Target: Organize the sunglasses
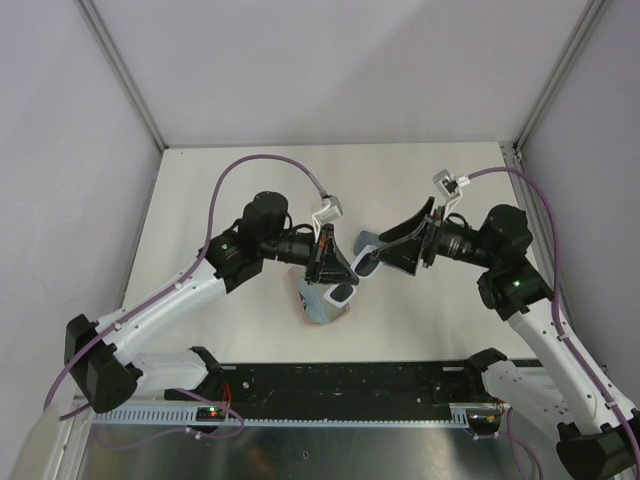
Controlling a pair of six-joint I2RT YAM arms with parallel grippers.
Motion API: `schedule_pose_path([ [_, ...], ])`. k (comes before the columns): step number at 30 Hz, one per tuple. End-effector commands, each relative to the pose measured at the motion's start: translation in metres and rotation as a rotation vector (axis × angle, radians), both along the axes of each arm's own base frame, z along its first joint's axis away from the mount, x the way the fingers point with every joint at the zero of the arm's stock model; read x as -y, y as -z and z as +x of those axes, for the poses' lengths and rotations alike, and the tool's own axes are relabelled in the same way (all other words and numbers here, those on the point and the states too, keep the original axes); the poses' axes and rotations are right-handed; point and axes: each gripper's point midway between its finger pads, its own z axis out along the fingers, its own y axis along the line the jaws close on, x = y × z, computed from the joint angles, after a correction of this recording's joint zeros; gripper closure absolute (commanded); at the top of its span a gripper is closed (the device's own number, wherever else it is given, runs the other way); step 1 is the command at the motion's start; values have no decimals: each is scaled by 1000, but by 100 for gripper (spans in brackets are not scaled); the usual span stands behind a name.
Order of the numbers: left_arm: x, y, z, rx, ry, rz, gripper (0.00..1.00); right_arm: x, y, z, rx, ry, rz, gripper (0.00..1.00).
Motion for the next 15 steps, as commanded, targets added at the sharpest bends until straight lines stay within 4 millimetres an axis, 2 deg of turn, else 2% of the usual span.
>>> schedule_pose_path([
  [1, 6, -29, -8, 53, 39, -76, 100, -14, -6, -15, 45, -87, 14, 18],
  [9, 9, -34, -10, 60, 51, -84, 100, -27, 5, -15, 26, -102, -13, 52],
  [15, 8, -36, -5, 74, 16, -86, 97, -27, 12, -11, 7, -84, -33, 83],
])
